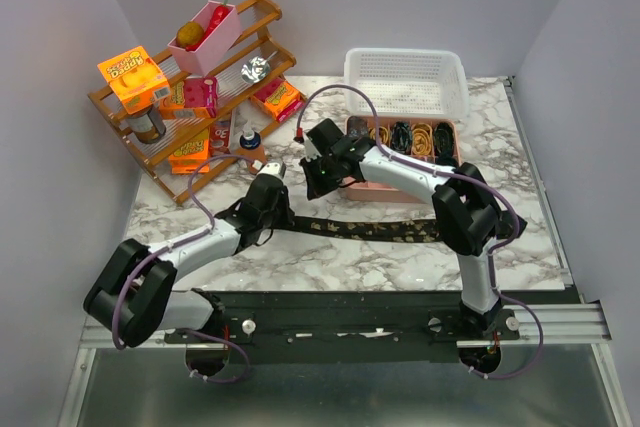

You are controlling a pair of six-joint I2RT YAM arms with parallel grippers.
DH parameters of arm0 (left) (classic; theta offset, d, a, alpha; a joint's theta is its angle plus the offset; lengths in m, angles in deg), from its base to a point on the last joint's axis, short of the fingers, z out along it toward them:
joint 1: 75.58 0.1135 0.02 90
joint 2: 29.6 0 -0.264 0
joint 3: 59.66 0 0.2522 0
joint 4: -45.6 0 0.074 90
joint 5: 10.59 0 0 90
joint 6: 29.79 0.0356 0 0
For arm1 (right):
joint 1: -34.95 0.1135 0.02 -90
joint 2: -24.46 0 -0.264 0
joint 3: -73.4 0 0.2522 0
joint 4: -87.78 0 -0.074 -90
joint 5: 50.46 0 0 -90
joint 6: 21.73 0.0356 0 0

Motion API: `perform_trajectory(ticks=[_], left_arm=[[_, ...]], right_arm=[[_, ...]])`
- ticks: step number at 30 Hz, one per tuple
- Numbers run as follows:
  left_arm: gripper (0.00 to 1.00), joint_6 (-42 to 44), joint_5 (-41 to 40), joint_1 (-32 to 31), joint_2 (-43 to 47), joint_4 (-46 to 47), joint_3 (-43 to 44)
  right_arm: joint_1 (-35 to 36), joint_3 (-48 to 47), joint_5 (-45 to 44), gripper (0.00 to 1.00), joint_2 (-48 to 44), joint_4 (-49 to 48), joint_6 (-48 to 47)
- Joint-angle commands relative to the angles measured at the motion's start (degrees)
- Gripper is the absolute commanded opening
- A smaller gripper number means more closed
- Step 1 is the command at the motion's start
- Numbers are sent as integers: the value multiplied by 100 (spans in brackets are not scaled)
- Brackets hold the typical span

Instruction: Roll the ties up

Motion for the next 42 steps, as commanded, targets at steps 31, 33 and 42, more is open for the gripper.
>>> perform_trajectory(ticks=[31, 33, 42], left_arm=[[55, -362, 172, -240, 404, 839, -376], [56, -327, 172, -232, 360, 725, -306], [56, -370, 67, -153, 632, 575, -367]], right_arm=[[-39, 157, 430, 1, -86, -229, -68], [-39, 192, 607, 1, -157, -317, -51], [-21, 342, 1187, 1, -271, -633, 63]])
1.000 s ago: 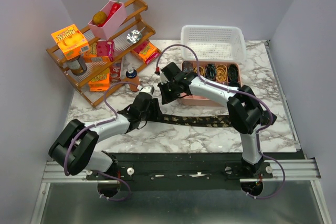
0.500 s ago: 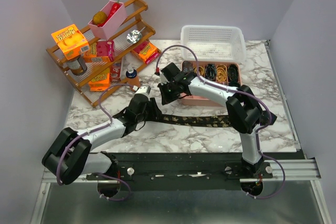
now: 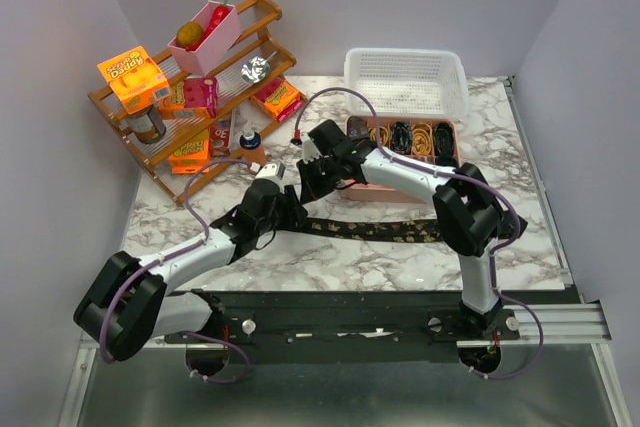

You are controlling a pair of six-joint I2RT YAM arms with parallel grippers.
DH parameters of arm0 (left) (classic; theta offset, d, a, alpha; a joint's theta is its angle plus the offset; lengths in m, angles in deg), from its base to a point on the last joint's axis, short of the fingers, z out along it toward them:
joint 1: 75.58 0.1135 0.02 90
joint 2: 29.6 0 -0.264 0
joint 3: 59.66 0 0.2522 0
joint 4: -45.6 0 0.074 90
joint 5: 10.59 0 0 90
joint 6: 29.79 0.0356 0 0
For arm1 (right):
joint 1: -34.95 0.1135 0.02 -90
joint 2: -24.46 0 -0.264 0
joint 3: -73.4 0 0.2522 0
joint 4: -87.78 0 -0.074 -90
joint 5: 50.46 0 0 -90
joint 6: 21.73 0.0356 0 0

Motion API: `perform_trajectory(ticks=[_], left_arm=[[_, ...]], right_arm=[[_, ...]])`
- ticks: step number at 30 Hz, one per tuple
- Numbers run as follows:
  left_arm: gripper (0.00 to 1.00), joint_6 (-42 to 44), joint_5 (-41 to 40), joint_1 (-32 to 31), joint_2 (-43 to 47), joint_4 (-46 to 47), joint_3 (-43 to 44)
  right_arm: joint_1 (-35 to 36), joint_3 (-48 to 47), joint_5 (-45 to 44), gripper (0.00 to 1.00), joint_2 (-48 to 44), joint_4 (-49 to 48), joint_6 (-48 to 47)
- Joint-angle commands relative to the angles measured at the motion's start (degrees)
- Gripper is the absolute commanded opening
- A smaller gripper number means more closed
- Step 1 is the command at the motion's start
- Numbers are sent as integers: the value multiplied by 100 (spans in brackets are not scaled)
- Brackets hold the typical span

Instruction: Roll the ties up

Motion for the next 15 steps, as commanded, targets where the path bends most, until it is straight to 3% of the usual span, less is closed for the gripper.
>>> perform_trajectory(ticks=[1, 7, 15], left_arm=[[56, 43, -124, 151, 329, -148, -31], [53, -97, 666, 573, 356, 159, -294], [52, -133, 957, 1100, 654, 116, -426]], right_arm=[[16, 167, 420, 1, -227, -277, 41], [104, 176, 640, 1, -114, -339, 50], [139, 308, 746, 1, -52, -383, 50]])
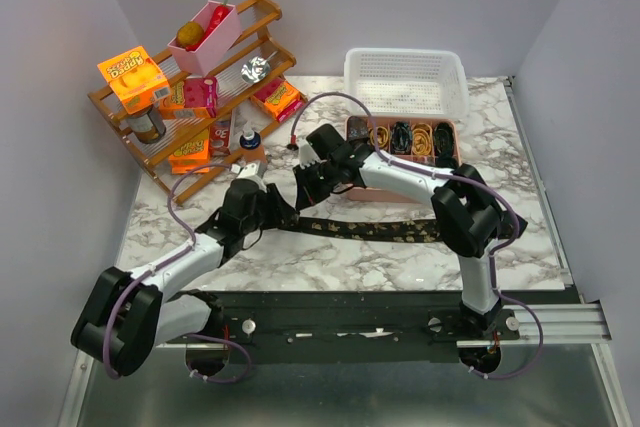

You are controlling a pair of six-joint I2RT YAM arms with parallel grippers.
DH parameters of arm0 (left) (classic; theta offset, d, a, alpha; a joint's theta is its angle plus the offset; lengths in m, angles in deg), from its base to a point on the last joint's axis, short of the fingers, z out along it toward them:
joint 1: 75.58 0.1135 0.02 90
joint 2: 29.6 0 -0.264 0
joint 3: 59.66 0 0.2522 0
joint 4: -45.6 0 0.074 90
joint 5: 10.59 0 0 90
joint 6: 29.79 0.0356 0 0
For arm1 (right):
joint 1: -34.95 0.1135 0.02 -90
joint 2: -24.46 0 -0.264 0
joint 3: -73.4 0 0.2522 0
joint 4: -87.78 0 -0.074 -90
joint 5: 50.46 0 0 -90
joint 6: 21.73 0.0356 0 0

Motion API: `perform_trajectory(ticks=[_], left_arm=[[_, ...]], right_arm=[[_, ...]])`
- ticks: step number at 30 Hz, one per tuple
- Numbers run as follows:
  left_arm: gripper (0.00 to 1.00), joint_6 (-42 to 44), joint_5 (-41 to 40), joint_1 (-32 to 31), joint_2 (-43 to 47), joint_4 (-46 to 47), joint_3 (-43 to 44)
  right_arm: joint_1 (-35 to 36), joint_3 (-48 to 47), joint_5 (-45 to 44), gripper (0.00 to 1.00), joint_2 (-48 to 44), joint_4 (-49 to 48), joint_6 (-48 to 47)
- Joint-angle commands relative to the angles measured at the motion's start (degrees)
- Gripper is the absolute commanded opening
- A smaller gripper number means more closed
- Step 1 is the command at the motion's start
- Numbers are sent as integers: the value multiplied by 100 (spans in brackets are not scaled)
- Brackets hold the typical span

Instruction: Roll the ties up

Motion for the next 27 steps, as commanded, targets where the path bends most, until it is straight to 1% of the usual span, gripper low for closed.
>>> perform_trajectory(ticks=[1, 7, 13, 17, 23, 27], left_arm=[[52, -9, 394, 371, 307, 39, -63], [52, 35, 535, 784, 483, -102, -90], [54, 9, 763, 969, 386, -58, -133], [55, -52, 930, 1065, 307, 82, -230], [56, -44, 1202, 1180, 35, 302, -344], [57, -105, 1457, 1206, -202, 766, -502]], right_arm=[[69, 150, 245, 1, -17, -116, 43], [122, 168, 289, 1, 71, -116, 26], [157, 159, 281, 1, 317, -125, 17], [166, 150, 228, 1, 502, -151, 26], [157, 256, -9, 1, 511, -73, 0], [157, 300, -97, 1, 554, -20, -18]])
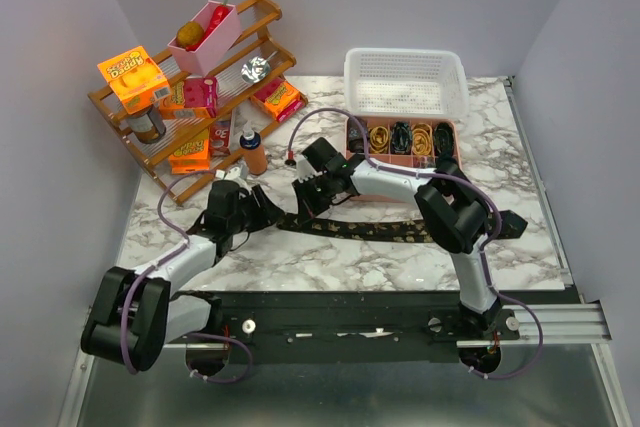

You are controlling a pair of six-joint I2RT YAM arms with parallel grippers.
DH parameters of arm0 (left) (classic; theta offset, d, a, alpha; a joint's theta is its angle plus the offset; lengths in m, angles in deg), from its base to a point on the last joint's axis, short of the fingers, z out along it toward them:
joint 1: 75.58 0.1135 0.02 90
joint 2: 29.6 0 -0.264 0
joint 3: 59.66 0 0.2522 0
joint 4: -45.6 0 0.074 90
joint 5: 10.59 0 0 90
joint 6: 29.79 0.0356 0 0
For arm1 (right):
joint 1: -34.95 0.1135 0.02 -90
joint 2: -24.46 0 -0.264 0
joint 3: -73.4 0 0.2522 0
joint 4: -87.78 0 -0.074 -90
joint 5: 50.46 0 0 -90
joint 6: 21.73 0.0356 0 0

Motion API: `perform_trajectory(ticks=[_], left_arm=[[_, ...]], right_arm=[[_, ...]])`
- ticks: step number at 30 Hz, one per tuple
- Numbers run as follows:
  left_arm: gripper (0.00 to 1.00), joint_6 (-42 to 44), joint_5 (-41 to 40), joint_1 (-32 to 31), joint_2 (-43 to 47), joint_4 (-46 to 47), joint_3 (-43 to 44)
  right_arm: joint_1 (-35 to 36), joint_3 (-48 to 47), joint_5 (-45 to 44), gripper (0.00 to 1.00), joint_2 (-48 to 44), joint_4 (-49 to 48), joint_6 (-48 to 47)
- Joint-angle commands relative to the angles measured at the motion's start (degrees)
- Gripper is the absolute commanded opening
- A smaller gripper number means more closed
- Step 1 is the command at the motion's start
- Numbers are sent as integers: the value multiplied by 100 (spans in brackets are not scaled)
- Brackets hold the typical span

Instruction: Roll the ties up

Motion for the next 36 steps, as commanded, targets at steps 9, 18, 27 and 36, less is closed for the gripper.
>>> perform_trajectory(ticks=[9, 18, 27, 36], left_arm=[[57, -380, 762, 59, -907, 1624, -498], [47, -424, 867, 59, -1312, 2205, -551], [0, -29, 640, 50, -813, 1339, -173], [0, 542, 543, 15, -347, 90, 407]], right_arm=[[42, 112, -255, 1, 280, 153, -53], [42, 68, -255, 1, 368, 171, -62], [50, -195, -229, 1, 491, 198, -53], [42, -696, -79, 1, 851, 215, 17]])
